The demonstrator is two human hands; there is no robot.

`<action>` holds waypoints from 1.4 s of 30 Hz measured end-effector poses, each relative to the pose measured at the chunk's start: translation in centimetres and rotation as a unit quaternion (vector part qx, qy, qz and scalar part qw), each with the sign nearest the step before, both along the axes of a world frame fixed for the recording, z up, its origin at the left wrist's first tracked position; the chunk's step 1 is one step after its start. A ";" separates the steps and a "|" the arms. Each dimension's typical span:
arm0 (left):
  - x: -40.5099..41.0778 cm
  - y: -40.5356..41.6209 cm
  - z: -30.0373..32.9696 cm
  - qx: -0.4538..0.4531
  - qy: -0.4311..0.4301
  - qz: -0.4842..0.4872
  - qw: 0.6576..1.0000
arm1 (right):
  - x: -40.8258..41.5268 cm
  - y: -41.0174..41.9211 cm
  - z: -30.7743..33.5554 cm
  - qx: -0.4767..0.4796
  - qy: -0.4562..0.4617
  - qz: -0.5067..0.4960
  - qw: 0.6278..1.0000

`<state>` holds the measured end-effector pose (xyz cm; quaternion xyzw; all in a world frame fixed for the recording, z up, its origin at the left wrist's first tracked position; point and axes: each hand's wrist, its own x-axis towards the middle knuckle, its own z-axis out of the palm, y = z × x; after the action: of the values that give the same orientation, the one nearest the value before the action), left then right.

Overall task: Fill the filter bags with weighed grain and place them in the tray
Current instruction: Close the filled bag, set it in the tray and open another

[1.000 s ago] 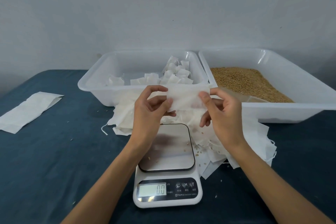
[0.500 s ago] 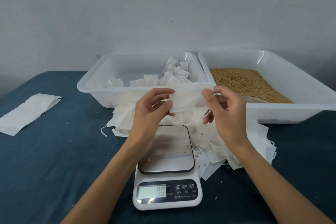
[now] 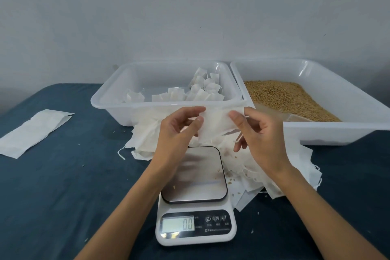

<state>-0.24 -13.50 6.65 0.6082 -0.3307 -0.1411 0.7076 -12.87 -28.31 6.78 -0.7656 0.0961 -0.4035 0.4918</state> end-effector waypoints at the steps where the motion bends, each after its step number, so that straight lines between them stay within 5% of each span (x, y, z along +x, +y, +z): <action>1: -0.1 0.1 0.1 0.012 -0.054 0.002 0.998 | -0.1 -0.1 0.1 -0.009 0.007 0.000 1.000; 4: -0.9 0.3 0.0 0.088 -0.199 -0.049 0.975 | -0.2 -0.3 0.7 -0.056 0.036 0.022 0.998; 7: -2.1 -0.1 -0.6 0.129 -0.237 -0.079 0.960 | -0.5 0.3 1.8 -0.094 0.093 0.075 0.988; 16: -2.9 -0.4 -0.6 0.087 -0.118 -0.084 0.986 | -1.1 0.2 6.5 -0.053 0.125 0.159 0.978; 20: -2.6 -0.4 -0.8 0.051 -0.055 -0.122 0.990 | -1.7 -6.0 8.1 -0.086 0.111 -0.022 0.990; 23: -2.5 -0.4 -0.8 0.042 -0.029 -0.122 0.991 | -2.5 -12.9 7.8 -0.209 0.379 -0.129 0.892; 26: -2.6 -0.5 -0.7 0.040 -0.009 -0.113 0.993 | -2.6 -16.4 6.4 -0.240 0.576 -0.085 0.777; 34: -2.8 -0.4 -0.2 0.024 0.028 -0.116 0.993 | -1.7 -19.2 4.2 -0.269 0.621 -0.126 0.725; 39: -2.8 -0.4 -0.2 0.016 0.030 -0.115 0.993 | -3.3 -21.0 4.1 -0.298 0.530 -0.205 0.767; 42: -2.6 -0.4 -0.2 0.006 0.033 -0.109 0.993 | -3.7 -22.1 4.1 -0.392 0.480 -0.295 0.728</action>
<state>-2.87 -13.86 6.41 0.5678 -0.3712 -0.2392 0.6947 -16.53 -50.38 10.86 -0.9150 0.3736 -0.1087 -0.1071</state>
